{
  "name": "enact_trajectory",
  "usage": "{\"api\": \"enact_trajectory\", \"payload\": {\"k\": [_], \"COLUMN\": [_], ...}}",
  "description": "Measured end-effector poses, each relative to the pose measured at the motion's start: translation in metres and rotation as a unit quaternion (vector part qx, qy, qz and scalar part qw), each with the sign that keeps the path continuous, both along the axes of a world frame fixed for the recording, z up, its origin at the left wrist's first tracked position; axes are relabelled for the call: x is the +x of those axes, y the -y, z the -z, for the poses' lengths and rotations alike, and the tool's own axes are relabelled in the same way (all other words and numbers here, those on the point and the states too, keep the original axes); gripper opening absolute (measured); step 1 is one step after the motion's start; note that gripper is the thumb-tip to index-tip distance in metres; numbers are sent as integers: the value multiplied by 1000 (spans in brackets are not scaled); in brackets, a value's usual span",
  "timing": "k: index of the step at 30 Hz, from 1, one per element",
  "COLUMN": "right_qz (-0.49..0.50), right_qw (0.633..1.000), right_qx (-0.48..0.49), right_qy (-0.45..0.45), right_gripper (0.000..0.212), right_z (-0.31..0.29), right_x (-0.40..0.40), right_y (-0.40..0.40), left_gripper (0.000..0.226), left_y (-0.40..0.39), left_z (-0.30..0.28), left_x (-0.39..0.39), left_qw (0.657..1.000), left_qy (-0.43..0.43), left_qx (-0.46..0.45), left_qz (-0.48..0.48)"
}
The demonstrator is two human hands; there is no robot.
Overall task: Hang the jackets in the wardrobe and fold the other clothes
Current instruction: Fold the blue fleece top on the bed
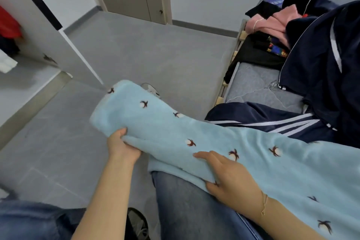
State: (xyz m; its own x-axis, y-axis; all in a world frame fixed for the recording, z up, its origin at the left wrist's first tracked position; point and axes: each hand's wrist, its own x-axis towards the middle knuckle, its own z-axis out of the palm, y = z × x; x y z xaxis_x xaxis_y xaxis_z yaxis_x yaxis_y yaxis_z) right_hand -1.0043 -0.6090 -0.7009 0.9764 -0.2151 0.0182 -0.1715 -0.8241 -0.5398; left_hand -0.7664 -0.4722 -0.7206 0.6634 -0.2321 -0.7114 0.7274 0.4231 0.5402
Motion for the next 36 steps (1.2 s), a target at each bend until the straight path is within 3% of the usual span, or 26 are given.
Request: {"api": "enact_trajectory", "payload": {"k": [3,5,8,11,15,17,19,22,25,30,33,36], "right_qz": [-1,-2,-36,-13,37,-22,-78,-51,7,36,3,-25], "right_qw": [999,999,999,990,977,989,994,998,991,990,997,999], "right_qx": [-18,0,-4,-88,-110,-108,-77,39,134,130,72,24], "right_qy": [37,36,27,110,178,101,-23,-23,29,45,8,21], "right_gripper": [51,50,49,44,36,31,33,40,25,23,36,23], "right_z": [-5,-8,-16,-29,-40,-34,-20,-10,-10,-3,2,-2], "right_x": [-7,-12,-15,-14,-13,-11,-16,-30,-41,-41,-30,-16], "right_y": [-3,-1,2,7,2,-10,-17,-13,-3,4,1,-3], "left_gripper": [28,32,38,36,38,38,38,46,48,30,19,9], "left_y": [-13,-14,-9,-1,-3,-7,-15,-25,-28,-28,-24,-24], "left_z": [5,7,1,-14,-23,-8,15,39,51,50,40,23], "left_x": [-3,-6,2,19,26,19,3,-30,-42,-28,-12,10], "left_qw": [994,990,998,993,984,995,998,952,929,945,972,996], "left_qy": [-106,-131,-30,72,99,43,-57,-220,-338,-281,-221,-84], "left_qx": [18,24,9,-75,-137,-87,20,198,91,45,24,35], "left_qz": [34,49,48,64,52,24,18,79,122,161,77,6]}}
